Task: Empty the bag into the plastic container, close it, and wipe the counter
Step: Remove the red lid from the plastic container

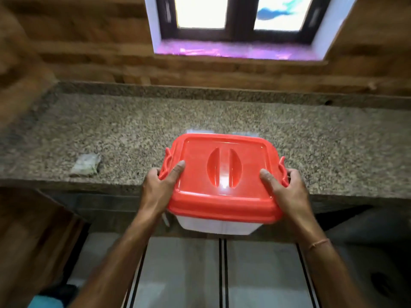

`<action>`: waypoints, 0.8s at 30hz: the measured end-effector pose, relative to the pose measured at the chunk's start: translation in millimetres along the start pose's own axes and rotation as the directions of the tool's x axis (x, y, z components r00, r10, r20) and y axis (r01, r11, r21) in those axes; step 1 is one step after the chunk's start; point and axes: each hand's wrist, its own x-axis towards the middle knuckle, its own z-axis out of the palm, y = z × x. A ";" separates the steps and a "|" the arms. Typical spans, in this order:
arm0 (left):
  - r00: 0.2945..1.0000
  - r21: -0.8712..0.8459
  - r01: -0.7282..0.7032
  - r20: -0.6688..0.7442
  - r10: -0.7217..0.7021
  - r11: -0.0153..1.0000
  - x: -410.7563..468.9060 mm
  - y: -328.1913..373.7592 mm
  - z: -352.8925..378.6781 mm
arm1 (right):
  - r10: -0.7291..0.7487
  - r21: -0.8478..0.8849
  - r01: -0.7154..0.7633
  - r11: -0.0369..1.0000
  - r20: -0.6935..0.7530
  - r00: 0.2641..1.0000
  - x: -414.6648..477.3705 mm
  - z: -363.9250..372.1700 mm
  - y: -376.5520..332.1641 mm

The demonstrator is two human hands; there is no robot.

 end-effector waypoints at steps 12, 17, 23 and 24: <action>0.995 0.000 -0.098 0.003 0.098 0.995 130.5 103.7 98.4 | -0.045 0.116 0.053 0.992 -0.067 0.997 172.7 -9.8 -53.4; 0.998 0.026 -0.061 0.019 0.061 0.998 195.5 127.4 173.4 | -0.002 0.093 0.005 0.996 -0.029 1.000 276.8 -18.0 -43.9; 0.999 0.066 0.001 0.050 -0.005 0.998 243.3 141.6 239.1 | 0.052 0.023 -0.052 0.998 0.025 0.998 361.5 -26.7 -29.3; 0.998 0.076 0.000 0.055 -0.004 0.997 244.7 143.1 245.8 | 0.064 0.015 -0.065 0.998 0.031 0.997 367.8 -27.4 -26.1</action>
